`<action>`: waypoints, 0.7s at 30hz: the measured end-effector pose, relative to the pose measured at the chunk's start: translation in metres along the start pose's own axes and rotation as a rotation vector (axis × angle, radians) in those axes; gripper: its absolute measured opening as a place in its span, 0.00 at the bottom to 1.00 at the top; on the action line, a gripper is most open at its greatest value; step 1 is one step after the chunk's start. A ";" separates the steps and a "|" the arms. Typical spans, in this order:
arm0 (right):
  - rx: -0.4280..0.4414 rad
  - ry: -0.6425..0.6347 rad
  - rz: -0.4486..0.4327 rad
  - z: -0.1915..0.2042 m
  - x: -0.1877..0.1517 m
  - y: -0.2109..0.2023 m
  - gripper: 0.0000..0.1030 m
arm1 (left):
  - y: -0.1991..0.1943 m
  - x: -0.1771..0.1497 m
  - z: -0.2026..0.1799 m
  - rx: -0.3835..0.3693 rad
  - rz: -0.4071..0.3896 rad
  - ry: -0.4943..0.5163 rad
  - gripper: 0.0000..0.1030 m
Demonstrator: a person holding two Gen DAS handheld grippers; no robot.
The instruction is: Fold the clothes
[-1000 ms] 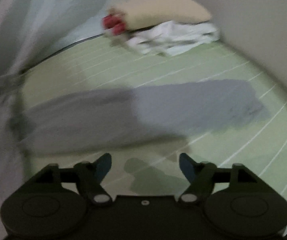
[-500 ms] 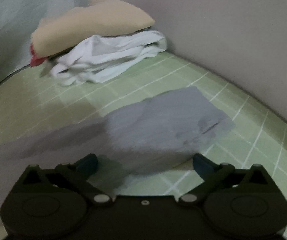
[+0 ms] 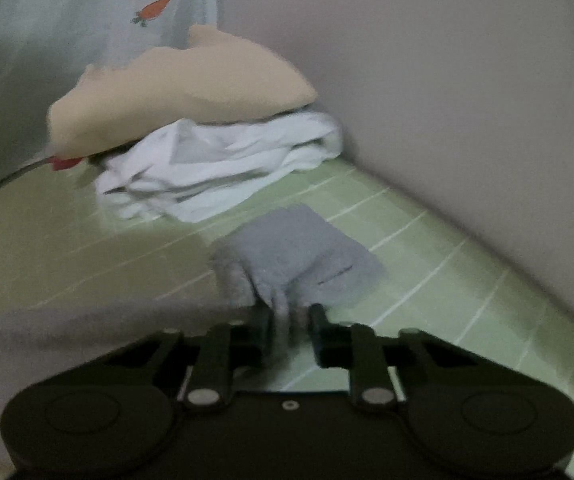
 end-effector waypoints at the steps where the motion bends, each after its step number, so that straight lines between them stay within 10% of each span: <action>1: -0.029 0.018 -0.013 -0.006 0.003 0.001 0.14 | 0.000 0.000 0.000 0.000 0.002 0.000 1.00; 10: -0.193 0.138 -0.158 -0.042 0.016 -0.021 0.15 | 0.002 0.003 0.003 0.002 -0.010 0.004 1.00; 21: -0.261 0.362 -0.033 -0.072 0.005 -0.015 0.44 | 0.006 0.007 0.004 0.007 -0.023 -0.002 1.00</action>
Point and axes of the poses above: each gripper's, at about its wrist camera, not at the fingertips, and y roughly the way its jaws point, z to its left, x to its top, the point moved 1 cm from there along y, roughly the way its jaws point, and after that the axes turned 11 degrees about y, right-handed, at the moved point
